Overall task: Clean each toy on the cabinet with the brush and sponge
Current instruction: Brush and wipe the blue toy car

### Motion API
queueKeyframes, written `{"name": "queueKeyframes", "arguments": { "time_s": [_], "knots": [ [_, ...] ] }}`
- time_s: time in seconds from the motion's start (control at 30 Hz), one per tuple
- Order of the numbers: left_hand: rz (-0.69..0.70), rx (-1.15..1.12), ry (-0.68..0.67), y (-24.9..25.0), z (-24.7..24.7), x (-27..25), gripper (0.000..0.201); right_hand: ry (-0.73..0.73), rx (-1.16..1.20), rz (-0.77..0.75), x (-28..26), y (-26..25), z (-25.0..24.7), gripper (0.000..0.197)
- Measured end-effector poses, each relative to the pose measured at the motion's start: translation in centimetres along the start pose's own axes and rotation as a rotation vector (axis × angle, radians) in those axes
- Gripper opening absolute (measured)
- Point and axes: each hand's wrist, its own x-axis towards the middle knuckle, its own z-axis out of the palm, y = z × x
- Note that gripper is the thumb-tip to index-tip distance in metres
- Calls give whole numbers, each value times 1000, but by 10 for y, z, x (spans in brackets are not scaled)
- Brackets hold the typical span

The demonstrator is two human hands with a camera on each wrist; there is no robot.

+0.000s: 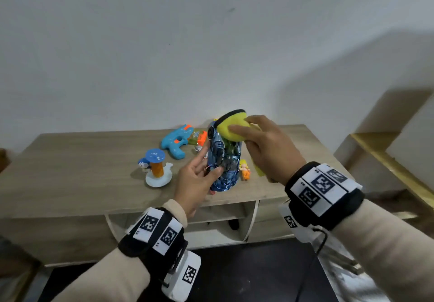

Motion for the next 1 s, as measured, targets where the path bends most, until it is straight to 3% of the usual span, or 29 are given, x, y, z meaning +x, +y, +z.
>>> {"name": "queueKeyframes", "arguments": {
  "time_s": [0.13,0.17,0.3,0.4,0.47,0.53,0.63,0.7,0.83,0.93,1.0],
  "knots": [
    [31,72,57,-3,-6,1,70,-222,-47,-246,-15,-17,10,45],
    [40,112,67,-3,-9,0,70,-227,-46,-256,-13,-18,6,43],
    [92,308,71,-6,-10,-3,68,-19,-185,-200,16,-19,-4,39],
    [138,338,57,-1,-2,-4,66,-38,-291,-251,24,-18,8,39],
    [126,320,90,-1,-1,-3,53,-89,-249,-317,17,-19,16,43],
    [80,214,122,0,-4,-2,44,-91,-120,-303,14,-21,14,43],
    [11,-7,139,6,-8,4,58,13,-72,-199,14,-24,11,42],
    [-8,-121,135,14,-7,11,56,9,-85,-198,8,-24,19,44],
    [-87,-397,168,30,-14,25,52,-124,-26,-292,-30,-26,37,38],
    [-119,-454,190,30,-25,28,53,-266,-8,-405,-51,-27,31,32],
    [-138,-463,189,26,-26,27,55,-137,33,-317,-41,-23,22,36]
  ]
}}
